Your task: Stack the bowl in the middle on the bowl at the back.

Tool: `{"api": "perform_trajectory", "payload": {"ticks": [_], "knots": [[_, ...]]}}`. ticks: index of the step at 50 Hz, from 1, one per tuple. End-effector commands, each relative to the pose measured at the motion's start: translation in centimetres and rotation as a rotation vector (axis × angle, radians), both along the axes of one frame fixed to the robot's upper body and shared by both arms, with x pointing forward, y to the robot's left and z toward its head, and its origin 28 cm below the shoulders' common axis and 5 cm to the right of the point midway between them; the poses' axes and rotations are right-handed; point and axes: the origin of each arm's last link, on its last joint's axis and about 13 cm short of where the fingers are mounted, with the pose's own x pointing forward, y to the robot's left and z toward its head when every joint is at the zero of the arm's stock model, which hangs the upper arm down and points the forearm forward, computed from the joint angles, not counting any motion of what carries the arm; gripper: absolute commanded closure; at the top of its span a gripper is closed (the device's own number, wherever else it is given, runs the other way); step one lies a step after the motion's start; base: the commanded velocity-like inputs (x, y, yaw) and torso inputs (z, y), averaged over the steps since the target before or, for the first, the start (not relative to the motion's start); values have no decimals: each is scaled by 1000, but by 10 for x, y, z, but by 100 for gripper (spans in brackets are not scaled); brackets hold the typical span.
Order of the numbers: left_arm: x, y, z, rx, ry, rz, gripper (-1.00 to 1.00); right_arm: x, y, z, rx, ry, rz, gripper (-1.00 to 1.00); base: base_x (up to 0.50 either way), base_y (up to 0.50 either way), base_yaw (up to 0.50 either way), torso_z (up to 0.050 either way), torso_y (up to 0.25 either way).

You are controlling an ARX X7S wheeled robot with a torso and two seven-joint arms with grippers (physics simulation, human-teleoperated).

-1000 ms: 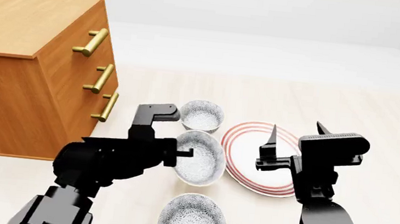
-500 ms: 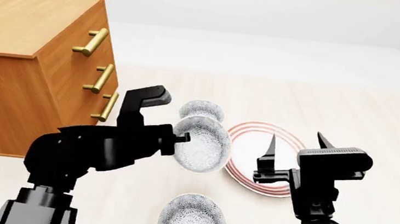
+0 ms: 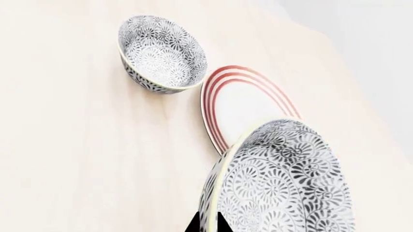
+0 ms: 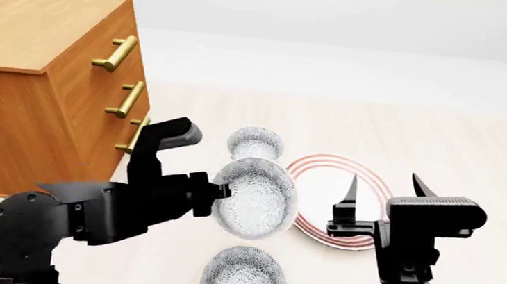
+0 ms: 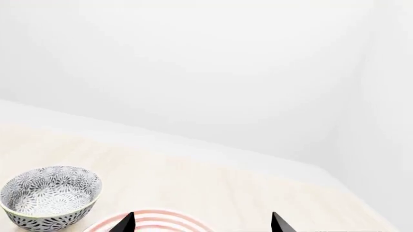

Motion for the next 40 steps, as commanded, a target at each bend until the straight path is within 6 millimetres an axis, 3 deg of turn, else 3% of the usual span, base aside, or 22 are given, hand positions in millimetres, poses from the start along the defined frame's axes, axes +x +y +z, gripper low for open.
{"api": "perform_trajectory", "payload": {"ticks": [1,19,40], "knots": [[-23,6,-1,-22,-13,-38,100,-3,-2,0,6,-5,-10,-100,0,0,0,0,0],[-67,3,-7,9,21,-117,100,-3,-3,-4,15,1,-11,-100,0,0,0,0,1],[-80,3,-15,31,68,-130,100,-2,-4,-6,15,10,-13,-100,0,0,0,0,0]]}}
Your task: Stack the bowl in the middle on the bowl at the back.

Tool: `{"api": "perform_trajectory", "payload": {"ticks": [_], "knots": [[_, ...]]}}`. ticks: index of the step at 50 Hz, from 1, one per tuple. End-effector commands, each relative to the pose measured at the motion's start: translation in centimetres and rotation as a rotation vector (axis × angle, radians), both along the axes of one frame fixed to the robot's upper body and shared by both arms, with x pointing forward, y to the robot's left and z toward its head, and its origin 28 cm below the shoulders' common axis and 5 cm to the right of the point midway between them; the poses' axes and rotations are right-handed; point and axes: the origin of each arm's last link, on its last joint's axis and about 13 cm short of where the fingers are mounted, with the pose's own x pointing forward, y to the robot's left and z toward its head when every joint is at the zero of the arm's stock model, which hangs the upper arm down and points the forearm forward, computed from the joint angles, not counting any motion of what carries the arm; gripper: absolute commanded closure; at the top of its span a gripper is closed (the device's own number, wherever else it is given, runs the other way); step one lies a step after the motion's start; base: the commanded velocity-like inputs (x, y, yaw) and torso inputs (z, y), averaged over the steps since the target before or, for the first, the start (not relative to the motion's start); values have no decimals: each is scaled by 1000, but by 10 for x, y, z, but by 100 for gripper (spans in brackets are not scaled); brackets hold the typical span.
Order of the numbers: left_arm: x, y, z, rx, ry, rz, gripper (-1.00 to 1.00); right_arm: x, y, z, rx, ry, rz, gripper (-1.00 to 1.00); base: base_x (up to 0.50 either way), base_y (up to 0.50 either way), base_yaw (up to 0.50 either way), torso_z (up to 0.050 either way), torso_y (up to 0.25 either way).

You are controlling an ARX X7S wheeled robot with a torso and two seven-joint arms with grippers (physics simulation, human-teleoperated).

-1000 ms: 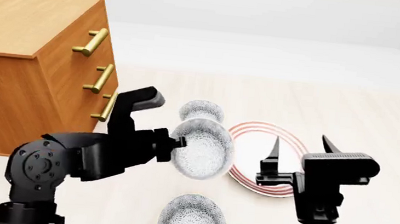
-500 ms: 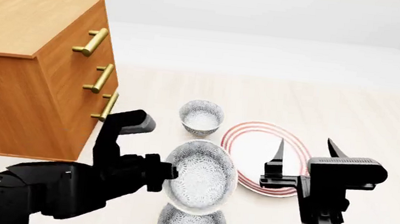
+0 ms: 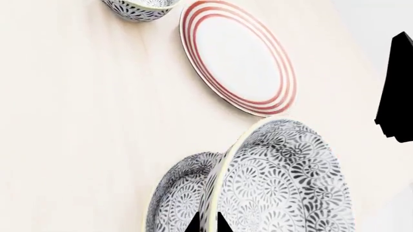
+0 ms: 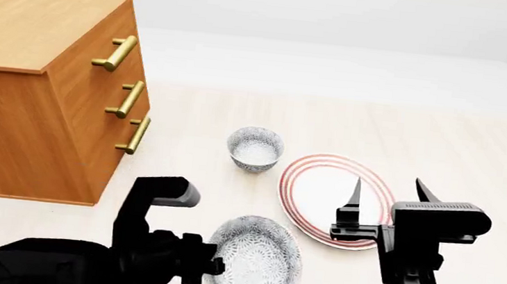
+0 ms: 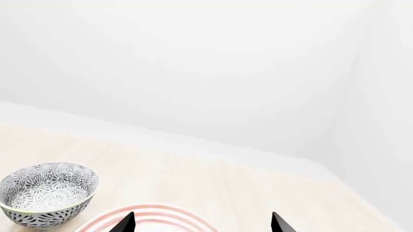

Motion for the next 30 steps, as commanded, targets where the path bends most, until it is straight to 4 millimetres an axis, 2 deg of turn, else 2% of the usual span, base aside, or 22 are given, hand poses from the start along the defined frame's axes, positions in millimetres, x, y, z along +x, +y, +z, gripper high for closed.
{"api": "perform_trajectory", "payload": {"ticks": [1,30], "knots": [[-7,0,-1,-16,19,-18,100,1,0,-1,2,3,-2,-100,0,0,0,0,0],[7,-6,-18,-4,103,12,100,-2,-4,-4,9,8,-9,-100,0,0,0,0,0]]}}
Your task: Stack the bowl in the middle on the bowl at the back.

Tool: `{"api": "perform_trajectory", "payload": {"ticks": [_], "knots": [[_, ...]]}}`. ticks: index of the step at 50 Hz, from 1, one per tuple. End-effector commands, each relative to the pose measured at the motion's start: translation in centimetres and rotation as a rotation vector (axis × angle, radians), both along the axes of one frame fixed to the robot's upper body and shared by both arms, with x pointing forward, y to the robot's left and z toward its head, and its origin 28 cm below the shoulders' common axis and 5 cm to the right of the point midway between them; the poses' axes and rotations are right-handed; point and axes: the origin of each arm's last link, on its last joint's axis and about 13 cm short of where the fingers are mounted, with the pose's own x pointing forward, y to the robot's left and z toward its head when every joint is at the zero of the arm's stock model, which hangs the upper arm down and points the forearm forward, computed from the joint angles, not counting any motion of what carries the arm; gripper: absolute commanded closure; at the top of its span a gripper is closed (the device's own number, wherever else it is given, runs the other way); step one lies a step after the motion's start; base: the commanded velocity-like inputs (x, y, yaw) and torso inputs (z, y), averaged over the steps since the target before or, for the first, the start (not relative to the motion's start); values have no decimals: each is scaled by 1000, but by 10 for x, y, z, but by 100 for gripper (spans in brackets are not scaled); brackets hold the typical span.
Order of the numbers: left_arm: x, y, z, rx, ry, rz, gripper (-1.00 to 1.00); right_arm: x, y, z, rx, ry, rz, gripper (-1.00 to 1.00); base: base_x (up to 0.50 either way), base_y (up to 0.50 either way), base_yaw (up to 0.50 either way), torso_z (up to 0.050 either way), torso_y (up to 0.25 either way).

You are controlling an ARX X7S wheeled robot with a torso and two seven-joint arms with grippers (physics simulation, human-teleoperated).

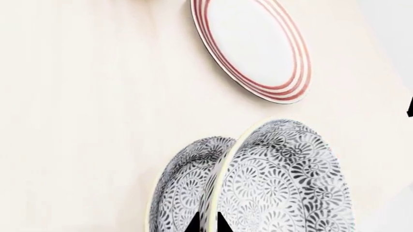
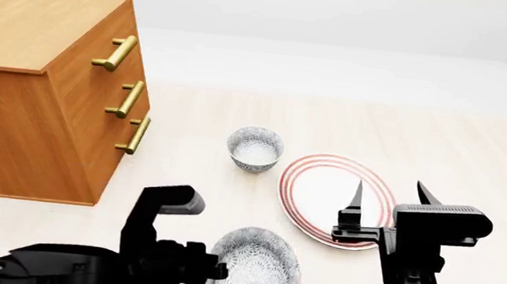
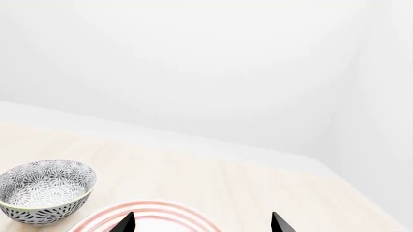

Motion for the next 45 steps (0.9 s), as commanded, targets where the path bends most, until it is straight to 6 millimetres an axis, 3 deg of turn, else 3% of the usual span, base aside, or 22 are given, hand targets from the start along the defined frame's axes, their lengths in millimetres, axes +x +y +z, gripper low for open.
{"api": "perform_trajectory", "payload": {"ticks": [1,38,39,45], "knots": [[2,-2,-5,-8,24,1,100,-1,-1,-1,3,1,-3,-100,0,0,0,0,0],[-1,-2,-7,-15,26,-36,100,0,-1,-5,9,9,-3,-100,0,0,0,0,0],[-1,-2,-6,-18,24,-36,-100,0,-1,-5,9,10,-3,-100,0,0,0,0,0],[-1,-1,-3,-31,11,-35,-100,0,-1,-5,9,11,-2,-100,0,0,0,0,0]]}}
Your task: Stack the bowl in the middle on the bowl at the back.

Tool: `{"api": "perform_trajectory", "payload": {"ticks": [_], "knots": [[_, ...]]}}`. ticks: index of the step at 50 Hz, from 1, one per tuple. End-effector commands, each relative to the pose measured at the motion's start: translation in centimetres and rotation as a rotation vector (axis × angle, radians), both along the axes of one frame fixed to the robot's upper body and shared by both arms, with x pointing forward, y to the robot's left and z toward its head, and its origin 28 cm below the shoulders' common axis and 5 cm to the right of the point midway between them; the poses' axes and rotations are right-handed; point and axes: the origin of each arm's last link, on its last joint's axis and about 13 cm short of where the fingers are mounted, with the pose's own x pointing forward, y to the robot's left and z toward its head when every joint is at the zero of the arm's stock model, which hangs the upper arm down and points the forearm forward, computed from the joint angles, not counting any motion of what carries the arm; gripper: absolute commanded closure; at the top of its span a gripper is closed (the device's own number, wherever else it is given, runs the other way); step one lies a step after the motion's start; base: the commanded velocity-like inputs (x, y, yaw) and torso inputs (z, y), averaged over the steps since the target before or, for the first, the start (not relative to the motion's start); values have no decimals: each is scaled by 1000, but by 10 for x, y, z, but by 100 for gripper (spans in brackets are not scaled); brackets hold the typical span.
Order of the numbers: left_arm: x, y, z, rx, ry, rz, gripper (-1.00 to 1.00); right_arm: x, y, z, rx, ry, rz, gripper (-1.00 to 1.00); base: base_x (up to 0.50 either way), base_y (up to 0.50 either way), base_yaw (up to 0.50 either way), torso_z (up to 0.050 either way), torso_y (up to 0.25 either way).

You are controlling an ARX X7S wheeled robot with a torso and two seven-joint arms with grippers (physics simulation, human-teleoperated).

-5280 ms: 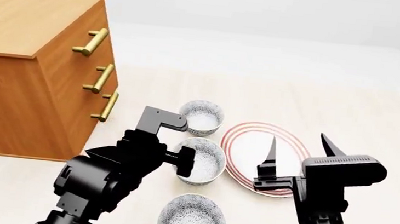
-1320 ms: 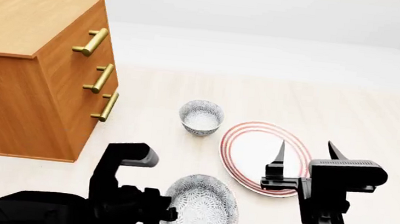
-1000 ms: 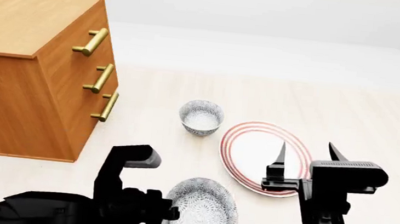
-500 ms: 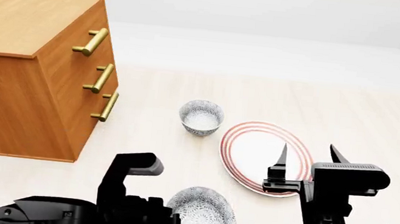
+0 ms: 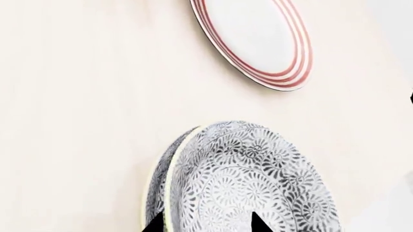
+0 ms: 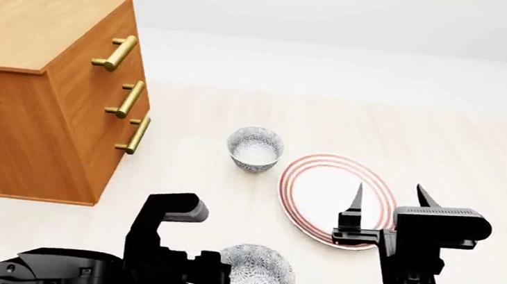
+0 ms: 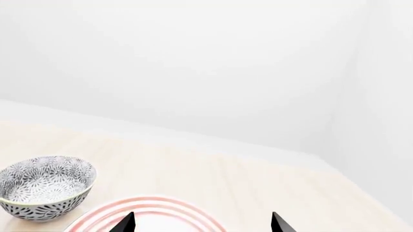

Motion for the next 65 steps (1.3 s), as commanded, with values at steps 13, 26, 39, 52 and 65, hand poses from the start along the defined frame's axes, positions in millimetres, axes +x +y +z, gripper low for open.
{"api": "perform_trajectory", "payload": {"ticks": [13,26,39,52,65], "knots": [[-1,5,18,-77,-60,-5,-100,1,0,-1,0,4,1,-100,0,0,0,0,1],[7,16,48,-165,-172,51,-100,0,0,3,-4,-2,2,-100,0,0,0,0,0],[24,23,50,-179,-555,167,-100,-6,1,15,-18,-30,-6,-100,0,0,0,0,0],[26,25,52,-135,-856,289,-100,-23,8,54,-72,-157,-24,-100,0,0,0,0,0],[8,29,66,-132,-1083,427,-100,-46,18,92,-120,-336,-25,-100,0,0,0,0,0]]}}
